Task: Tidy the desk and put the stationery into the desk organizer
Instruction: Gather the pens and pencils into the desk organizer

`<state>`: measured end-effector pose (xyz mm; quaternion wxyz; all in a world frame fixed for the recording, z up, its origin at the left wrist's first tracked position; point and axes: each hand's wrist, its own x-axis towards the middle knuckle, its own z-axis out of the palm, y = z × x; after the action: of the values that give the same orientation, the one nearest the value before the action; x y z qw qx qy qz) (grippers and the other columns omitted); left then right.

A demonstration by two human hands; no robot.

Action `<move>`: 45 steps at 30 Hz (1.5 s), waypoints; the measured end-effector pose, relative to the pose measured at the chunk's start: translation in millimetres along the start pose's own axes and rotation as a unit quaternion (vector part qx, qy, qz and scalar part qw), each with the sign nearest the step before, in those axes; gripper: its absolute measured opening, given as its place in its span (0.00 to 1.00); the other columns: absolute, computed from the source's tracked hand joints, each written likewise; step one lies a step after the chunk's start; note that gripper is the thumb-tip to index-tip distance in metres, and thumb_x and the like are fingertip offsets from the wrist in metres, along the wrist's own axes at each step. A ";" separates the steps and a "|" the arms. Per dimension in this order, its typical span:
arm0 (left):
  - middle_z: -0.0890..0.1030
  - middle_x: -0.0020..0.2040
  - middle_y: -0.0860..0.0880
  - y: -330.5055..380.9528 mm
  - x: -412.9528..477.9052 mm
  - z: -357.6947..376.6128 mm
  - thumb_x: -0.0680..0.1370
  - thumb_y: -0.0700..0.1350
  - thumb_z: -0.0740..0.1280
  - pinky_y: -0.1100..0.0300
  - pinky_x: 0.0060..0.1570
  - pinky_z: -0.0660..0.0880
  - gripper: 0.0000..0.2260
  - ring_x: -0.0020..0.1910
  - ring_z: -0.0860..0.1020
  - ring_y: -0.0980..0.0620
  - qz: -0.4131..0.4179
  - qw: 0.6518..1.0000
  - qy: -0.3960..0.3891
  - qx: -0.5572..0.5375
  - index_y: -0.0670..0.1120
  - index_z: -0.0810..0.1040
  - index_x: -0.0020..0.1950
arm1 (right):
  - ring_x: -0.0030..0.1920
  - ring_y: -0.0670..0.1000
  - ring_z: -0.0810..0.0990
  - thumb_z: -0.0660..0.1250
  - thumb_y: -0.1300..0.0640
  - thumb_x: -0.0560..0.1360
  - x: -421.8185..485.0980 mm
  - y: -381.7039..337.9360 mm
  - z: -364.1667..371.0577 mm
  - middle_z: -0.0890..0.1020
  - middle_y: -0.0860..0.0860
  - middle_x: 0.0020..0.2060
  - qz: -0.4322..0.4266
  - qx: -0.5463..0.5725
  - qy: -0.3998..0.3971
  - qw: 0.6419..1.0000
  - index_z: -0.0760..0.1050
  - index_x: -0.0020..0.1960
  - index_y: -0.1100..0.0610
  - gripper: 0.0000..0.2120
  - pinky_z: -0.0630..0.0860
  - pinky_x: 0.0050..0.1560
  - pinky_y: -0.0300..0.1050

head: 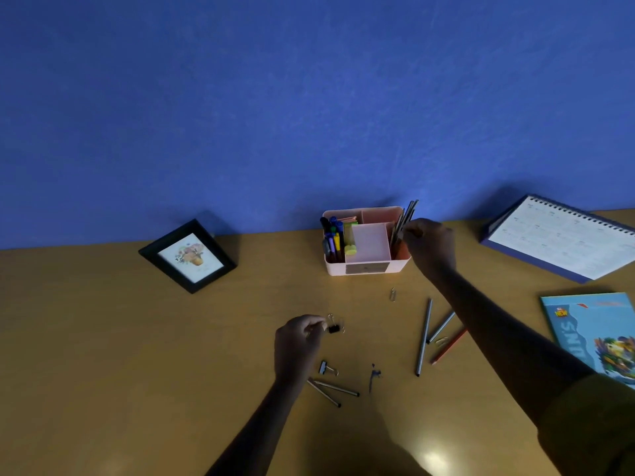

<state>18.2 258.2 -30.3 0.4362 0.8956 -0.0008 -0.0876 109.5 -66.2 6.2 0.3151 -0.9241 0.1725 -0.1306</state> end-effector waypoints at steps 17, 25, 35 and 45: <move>0.86 0.39 0.59 -31.1 -73.4 12.7 0.78 0.55 0.75 0.63 0.31 0.76 0.07 0.34 0.81 0.64 -0.118 0.986 -0.033 0.111 0.53 0.88 0.48 | 0.41 0.40 0.84 0.72 0.58 0.82 -88.8 -13.3 -11.5 0.87 0.47 0.46 -0.006 0.076 -0.036 0.996 0.85 0.57 0.54 0.05 0.81 0.39 0.39; 0.83 0.32 0.56 -48.8 -92.0 1.6 0.80 0.62 0.70 0.59 0.35 0.78 0.18 0.32 0.82 0.56 -0.282 0.954 0.016 0.094 0.52 0.83 0.37 | 0.46 0.38 0.85 0.76 0.60 0.79 -178.3 -5.9 3.8 0.87 0.45 0.48 0.001 0.098 -0.109 0.989 0.85 0.56 0.55 0.07 0.85 0.46 0.39; 0.83 0.27 0.53 -51.5 -77.7 5.6 0.75 0.56 0.78 0.44 0.40 0.86 0.16 0.27 0.84 0.48 -0.372 0.928 0.033 -0.008 0.49 0.84 0.31 | 0.45 0.36 0.85 0.76 0.61 0.79 -222.0 -9.5 6.2 0.88 0.47 0.48 -0.029 0.068 -0.147 0.986 0.85 0.57 0.56 0.08 0.84 0.45 0.34; 0.81 0.26 0.51 -21.7 -82.3 0.3 0.75 0.54 0.74 0.50 0.32 0.80 0.16 0.27 0.82 0.49 -0.260 0.964 0.030 0.046 0.47 0.82 0.31 | 0.48 0.34 0.83 0.74 0.57 0.81 -227.7 -32.1 5.0 0.88 0.46 0.53 -0.049 0.082 -0.237 0.967 0.85 0.61 0.54 0.10 0.81 0.48 0.31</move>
<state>-64.6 277.9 -34.6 0.3565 0.8863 0.2413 -0.1708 -87.5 51.6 -7.7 0.4153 -0.9068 0.0361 0.0628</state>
